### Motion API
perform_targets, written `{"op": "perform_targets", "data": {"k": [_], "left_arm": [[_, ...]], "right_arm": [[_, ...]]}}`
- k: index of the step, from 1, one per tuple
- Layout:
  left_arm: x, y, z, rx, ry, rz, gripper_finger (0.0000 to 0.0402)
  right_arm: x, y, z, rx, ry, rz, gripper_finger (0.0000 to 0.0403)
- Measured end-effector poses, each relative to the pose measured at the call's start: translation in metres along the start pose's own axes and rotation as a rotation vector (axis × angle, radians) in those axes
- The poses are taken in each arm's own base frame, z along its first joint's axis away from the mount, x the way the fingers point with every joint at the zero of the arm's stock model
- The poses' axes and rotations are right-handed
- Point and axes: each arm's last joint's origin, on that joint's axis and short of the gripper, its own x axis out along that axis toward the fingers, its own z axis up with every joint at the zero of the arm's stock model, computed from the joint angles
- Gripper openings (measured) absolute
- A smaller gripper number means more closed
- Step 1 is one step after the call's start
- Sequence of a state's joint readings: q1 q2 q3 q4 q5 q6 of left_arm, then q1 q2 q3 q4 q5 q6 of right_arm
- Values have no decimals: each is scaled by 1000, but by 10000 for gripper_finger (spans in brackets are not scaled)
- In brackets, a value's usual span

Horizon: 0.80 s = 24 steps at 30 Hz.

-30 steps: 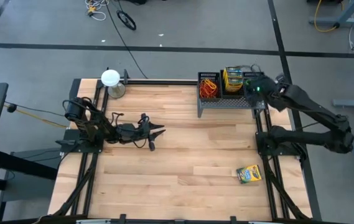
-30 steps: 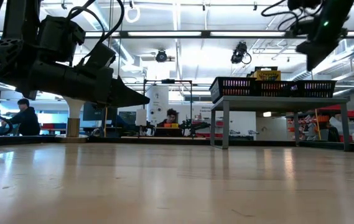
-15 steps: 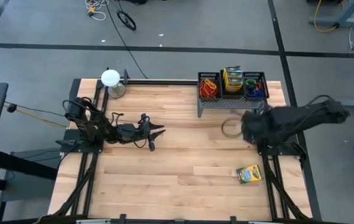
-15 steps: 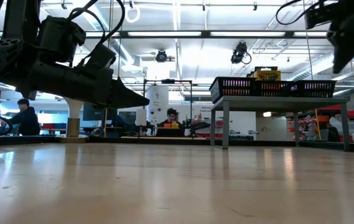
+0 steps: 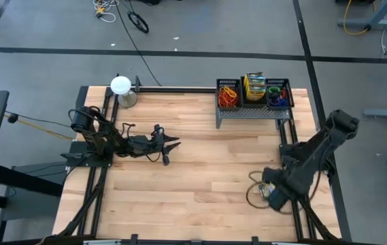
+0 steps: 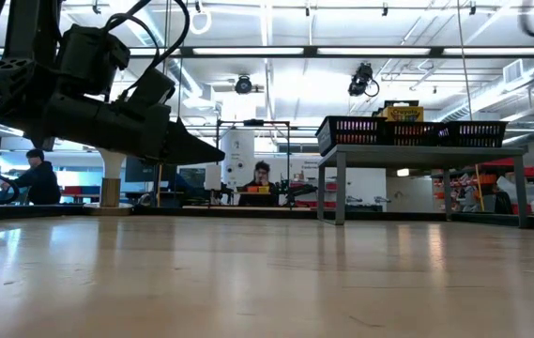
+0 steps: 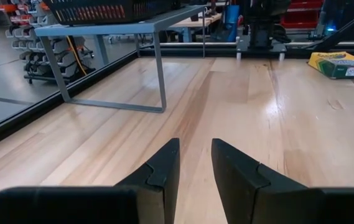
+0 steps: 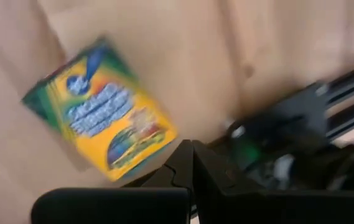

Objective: Pick & Place Office Desk Supplies
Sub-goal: Put the yellow crayon box into the middle black bin on the shelf

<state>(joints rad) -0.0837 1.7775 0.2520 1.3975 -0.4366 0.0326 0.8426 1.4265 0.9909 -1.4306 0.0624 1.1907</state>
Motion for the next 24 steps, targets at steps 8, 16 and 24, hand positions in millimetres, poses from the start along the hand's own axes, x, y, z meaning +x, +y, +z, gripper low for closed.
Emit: {"op": "perform_targets", "data": {"k": [8, 16, 24], "left_arm": [[0, 0, 0, -14, 4, 0, 99], [0, 0, 0, -16, 4, 0, 99], [0, 0, -1, -14, 9, 0, 99]], "right_arm": [[48, 25, -27, 42, 184, -36, 4], [75, 29, -25, 34, 172, 58, 4], [60, 43, -5, -40, -221, 128, 4]]}}
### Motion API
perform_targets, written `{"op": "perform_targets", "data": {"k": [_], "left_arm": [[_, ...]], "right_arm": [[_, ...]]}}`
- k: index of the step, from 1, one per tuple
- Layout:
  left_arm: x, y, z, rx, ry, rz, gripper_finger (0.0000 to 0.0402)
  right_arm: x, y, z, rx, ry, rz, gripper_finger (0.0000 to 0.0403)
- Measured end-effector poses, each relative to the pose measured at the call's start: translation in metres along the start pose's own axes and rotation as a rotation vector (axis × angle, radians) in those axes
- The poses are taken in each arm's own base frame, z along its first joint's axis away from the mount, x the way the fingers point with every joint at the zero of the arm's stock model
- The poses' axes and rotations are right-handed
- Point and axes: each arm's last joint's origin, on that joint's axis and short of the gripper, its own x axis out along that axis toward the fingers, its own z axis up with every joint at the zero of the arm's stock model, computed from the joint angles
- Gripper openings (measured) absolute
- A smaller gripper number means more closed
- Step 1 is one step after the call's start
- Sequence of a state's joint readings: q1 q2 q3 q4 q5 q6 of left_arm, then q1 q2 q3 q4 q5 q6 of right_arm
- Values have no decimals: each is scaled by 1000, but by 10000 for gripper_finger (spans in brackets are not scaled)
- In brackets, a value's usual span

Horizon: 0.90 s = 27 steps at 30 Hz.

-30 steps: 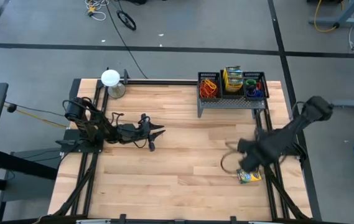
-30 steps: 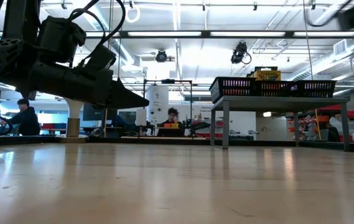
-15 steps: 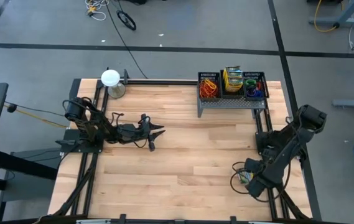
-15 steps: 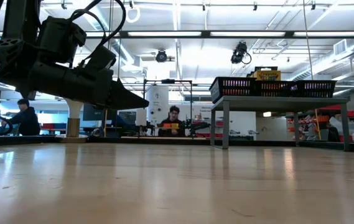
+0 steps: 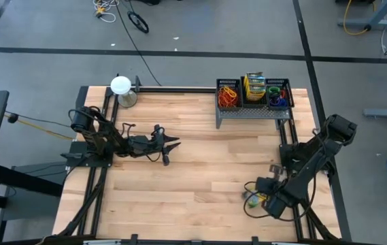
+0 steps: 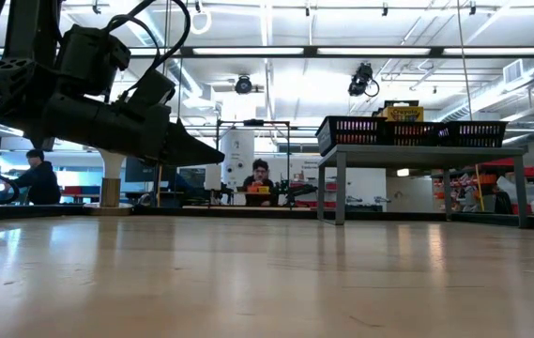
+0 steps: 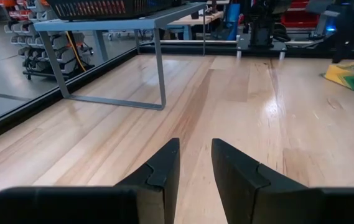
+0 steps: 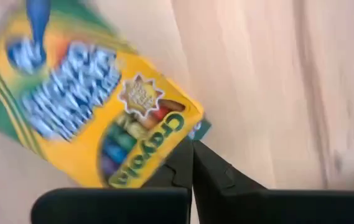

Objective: Pick & Place Office Desk Supplies
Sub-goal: Put the yellow crayon box into the middle black bin on the shelf

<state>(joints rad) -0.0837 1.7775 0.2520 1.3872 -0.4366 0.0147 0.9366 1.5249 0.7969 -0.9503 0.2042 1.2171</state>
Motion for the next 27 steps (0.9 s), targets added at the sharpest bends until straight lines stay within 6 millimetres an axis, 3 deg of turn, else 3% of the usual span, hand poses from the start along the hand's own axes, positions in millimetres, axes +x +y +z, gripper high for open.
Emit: {"op": "perform_targets", "data": {"k": [4, 10, 18, 22, 27], "left_arm": [[0, 0, 0, -1, 0, 0, 99], [0, 0, 0, -7, 1, 0, 99], [0, 0, -2, 0, 17, 0, 99], [0, 0, -3, -3, 24, 0, 99], [0, 0, -2, -5, 22, 1, 99]], "right_arm": [[-12, 7, 14, 9, -122, 24, 5], [-24, 0, 26, 215, -93, -25, 39], [2, -1, 24, 310, -51, 210, 133], [15, -9, 19, 334, -59, 257, 136], [13, -18, 15, 343, -64, 268, 119]]}}
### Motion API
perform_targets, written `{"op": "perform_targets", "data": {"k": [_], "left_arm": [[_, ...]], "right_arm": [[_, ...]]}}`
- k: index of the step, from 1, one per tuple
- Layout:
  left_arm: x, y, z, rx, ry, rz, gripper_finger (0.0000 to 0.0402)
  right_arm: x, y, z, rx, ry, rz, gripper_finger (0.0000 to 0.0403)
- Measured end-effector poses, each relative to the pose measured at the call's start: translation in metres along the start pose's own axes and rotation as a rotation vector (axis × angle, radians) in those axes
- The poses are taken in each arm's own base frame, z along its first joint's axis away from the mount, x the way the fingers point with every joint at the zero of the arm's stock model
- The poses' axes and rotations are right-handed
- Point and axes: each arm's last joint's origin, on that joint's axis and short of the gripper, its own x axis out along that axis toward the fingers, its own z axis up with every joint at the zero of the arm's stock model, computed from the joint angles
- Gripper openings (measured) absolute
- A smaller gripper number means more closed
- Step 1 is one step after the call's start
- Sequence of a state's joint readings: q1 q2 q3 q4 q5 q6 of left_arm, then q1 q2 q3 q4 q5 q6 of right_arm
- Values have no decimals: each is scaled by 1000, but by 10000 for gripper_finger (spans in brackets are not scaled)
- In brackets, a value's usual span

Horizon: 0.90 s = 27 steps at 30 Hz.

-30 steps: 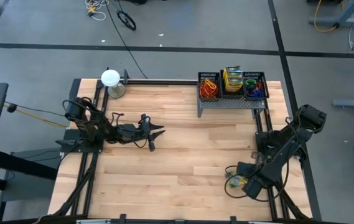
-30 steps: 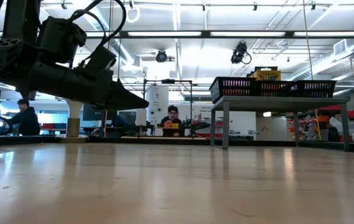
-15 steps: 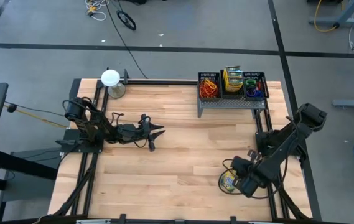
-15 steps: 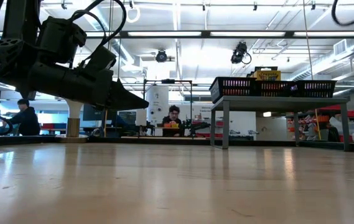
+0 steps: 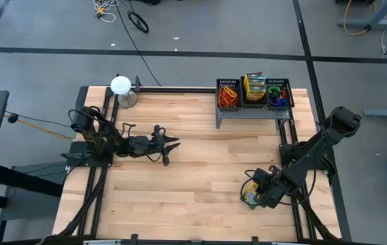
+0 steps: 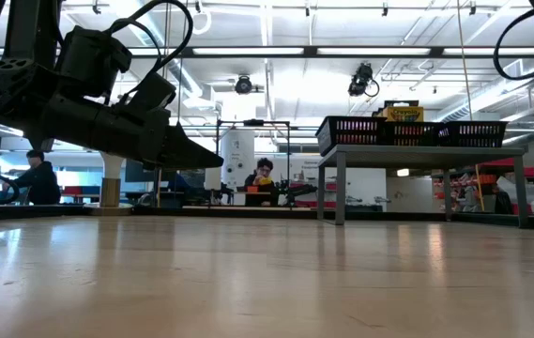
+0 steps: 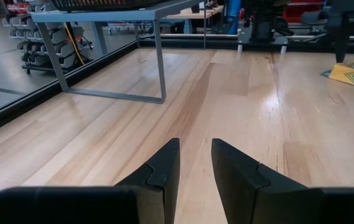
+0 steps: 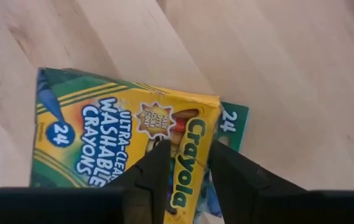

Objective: Pick & Place Office Desk Supplies
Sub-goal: Put the yellow crayon box into the middle black bin on the shelf

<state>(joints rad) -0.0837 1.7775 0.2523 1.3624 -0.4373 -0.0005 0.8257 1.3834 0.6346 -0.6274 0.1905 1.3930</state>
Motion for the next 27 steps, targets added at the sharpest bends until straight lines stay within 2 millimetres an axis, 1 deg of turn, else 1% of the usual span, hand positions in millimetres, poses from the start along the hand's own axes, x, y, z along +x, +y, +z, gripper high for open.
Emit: {"op": "perform_targets", "data": {"k": [4, 7, 11, 14, 17, 21, 24, 25, 27], "left_arm": [[0, 0, 0, 0, 0, 0, 99], [0, 0, 0, -3, 0, 0, 99], [0, 0, 0, -3, 1, 0, 99], [0, 0, 0, -2, 3, 0, 99], [0, 0, 0, -1, 4, 0, 99], [0, 0, 0, -2, 4, 0, 99], [0, 0, 0, -2, 3, 0, 99], [1, 0, 0, -4, 1, 0, 99], [3, -1, 2, -11, -7, -1, 99]], "right_arm": [[-10, -4, 1, 18, -4, 17, 117], [-12, -7, 1, 34, 0, 0, 131], [-6, -8, -1, 32, 20, 35, 152], [2, -11, -4, 38, 15, 73, 152], [5, -13, -4, 39, 9, 92, 130], [2, -12, -4, -21, 6, 105, 74], [-8, -6, 0, -70, -22, 148, 23], [-13, -3, 2, -82, -40, 170, 12], [-20, 2, 5, -99, -75, 194, 10]]}}
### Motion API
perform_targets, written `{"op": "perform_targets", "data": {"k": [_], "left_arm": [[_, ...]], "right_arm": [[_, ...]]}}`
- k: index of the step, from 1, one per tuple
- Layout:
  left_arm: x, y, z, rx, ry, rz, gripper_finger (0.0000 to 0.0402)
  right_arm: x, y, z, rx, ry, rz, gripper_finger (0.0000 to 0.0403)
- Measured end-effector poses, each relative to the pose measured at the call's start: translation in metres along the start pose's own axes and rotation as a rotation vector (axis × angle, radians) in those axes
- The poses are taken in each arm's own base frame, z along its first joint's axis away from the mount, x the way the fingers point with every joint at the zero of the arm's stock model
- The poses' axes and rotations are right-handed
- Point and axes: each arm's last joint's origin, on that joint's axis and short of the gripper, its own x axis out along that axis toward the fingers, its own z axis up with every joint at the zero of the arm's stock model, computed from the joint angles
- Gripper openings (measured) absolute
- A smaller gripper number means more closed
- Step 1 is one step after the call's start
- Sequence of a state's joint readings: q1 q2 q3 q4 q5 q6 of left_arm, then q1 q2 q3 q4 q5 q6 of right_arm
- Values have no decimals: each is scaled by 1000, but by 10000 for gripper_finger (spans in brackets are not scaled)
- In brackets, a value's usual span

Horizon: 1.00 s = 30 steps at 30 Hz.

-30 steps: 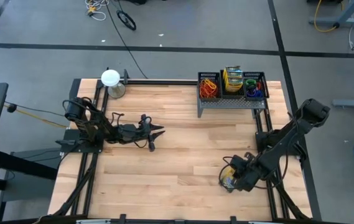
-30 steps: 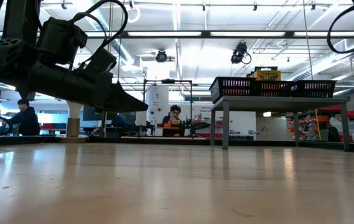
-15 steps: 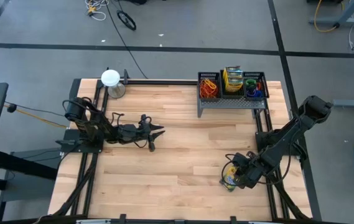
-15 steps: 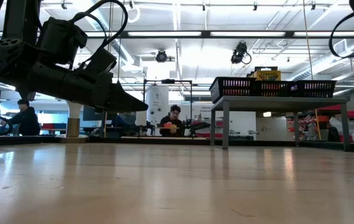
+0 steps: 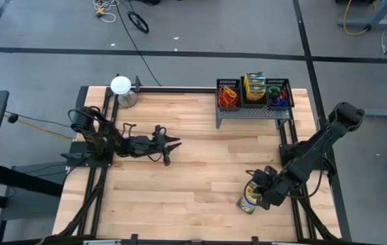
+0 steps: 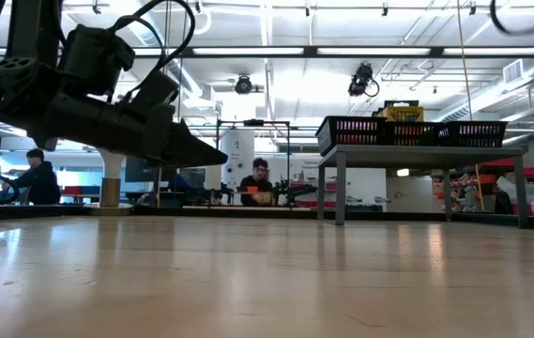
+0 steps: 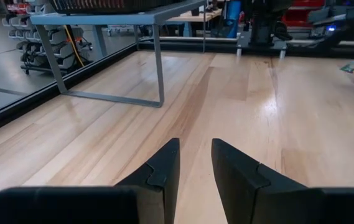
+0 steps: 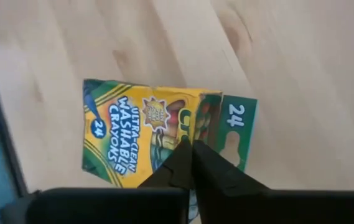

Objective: Pick & Place Office Desk Supplies
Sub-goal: Put the yellow crayon box into the middle black bin on the shelf

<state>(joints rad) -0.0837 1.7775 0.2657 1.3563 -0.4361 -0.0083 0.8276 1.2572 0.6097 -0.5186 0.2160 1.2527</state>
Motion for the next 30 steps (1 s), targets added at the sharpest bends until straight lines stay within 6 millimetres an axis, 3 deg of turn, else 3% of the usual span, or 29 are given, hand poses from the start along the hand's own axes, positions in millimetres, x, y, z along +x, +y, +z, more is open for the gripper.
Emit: {"op": "perform_targets", "data": {"k": [5, 10, 13, 17, 25, 30], "left_arm": [[4, -3, 2, -3, -1, -26, 99], [7, -4, 2, 8, 22, -26, 99], [8, -5, 1, 13, 33, -26, 99], [9, -5, 2, 20, 32, -26, 99], [9, -5, 2, 20, 33, -26, 99], [9, -5, 2, 21, 36, -26, 99]], "right_arm": [[-21, 13, 13, -66, -53, -32, 9], [-55, 23, 34, -157, -179, -222, 7], [-62, 30, 44, -252, -219, -366, 6], [-47, 42, 54, -391, -155, -570, 3], [9, 64, 61, -695, 37, -1065, 1], [44, 66, 56, -804, 76, -1132, 1]]}}
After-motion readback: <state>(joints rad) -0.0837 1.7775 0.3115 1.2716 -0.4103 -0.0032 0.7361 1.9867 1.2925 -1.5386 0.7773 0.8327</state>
